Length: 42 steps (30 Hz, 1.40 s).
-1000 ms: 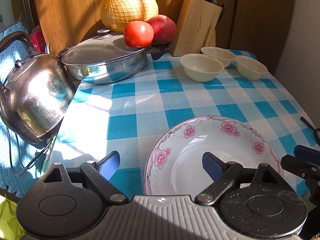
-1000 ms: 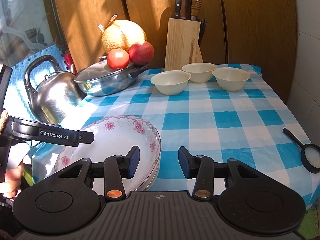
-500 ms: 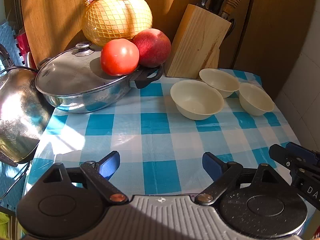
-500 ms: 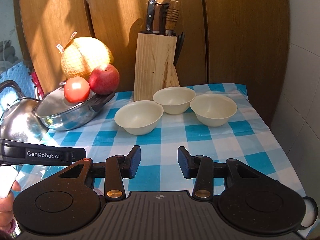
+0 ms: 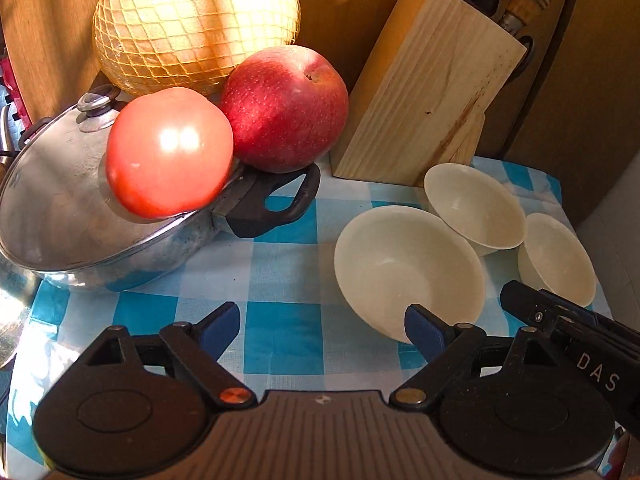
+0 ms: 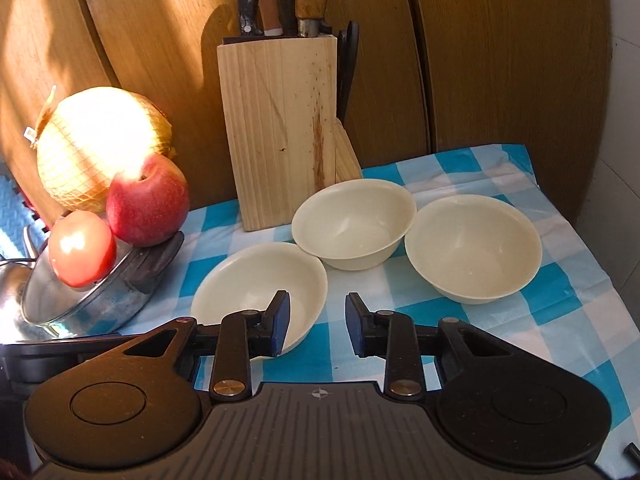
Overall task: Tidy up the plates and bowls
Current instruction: 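Grasp the rim of a cream bowl with the right gripper, then carry the cream bowl with the right gripper toward the other cream bowls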
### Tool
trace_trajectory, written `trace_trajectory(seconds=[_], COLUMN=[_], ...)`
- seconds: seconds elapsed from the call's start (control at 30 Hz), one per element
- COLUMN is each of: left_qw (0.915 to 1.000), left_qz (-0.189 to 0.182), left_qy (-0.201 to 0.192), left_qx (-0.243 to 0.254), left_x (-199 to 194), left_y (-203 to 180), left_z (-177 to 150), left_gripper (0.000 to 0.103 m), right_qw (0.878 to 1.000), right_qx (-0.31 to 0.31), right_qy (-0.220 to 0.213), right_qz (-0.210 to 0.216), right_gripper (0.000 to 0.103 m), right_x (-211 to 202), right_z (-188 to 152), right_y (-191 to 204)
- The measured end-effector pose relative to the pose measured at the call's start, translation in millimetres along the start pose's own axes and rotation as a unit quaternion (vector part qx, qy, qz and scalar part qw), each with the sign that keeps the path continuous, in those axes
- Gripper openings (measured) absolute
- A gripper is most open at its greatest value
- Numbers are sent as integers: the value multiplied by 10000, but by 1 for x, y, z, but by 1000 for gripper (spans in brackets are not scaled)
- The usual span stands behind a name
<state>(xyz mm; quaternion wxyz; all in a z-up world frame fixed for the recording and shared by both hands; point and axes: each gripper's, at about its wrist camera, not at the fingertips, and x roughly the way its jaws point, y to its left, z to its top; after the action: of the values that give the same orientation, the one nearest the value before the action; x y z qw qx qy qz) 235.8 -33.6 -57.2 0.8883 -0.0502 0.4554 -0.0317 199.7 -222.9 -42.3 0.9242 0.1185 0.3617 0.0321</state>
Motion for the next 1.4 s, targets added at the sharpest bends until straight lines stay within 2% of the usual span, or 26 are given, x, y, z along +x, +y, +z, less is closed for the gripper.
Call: trace_trajectory(seconds=[0.2,0.23,0.37,0.47,0.57,0.67,0.83,1.0,1.17,1.3,1.4], left_qw=[9998,9997,9989,9985,9982,9977,9959,9951,9952,9951,9958], left_qz=[66,73,-62,-81,-117,-200,-84,-275,-301,-154,-185], left_qy=[180,218,464,525,575,619,579,803,810,817,779], left_qx=[6,11,87,112,136,195,691,505,459,539,447], left_x=[27,31,44,47,45,39,14,-3,-16,-14,-16], left_y=[-6,-6,-8,-10,-9,-9,-16,-4,1,-2,1], left_z=[7,6,5,4,4,2,-19,-35,-47,-51,-47], left_gripper=[82,79,45,33,26,26,26,26,26,27,28], right_qw=[9986,9981,9966,9961,9939,9929,9926,9910,9900,9914,9937], right_qx=[322,363,380,347,515,496,180,9,-150,-286,-394], right_qy=[411,483,674,739,832,895,995,1116,1161,1165,982], right_qz=[111,155,269,328,499,614,669,741,787,521,368], right_gripper=[22,21,16,14,14,14,14,14,16,27,35], right_x=[32,37,48,49,48,42,21,0,-13,-11,-19], right_z=[4,4,3,1,2,0,-12,-27,-38,-44,-42], right_y=[-8,-9,-7,-4,-7,-6,5,9,14,13,11])
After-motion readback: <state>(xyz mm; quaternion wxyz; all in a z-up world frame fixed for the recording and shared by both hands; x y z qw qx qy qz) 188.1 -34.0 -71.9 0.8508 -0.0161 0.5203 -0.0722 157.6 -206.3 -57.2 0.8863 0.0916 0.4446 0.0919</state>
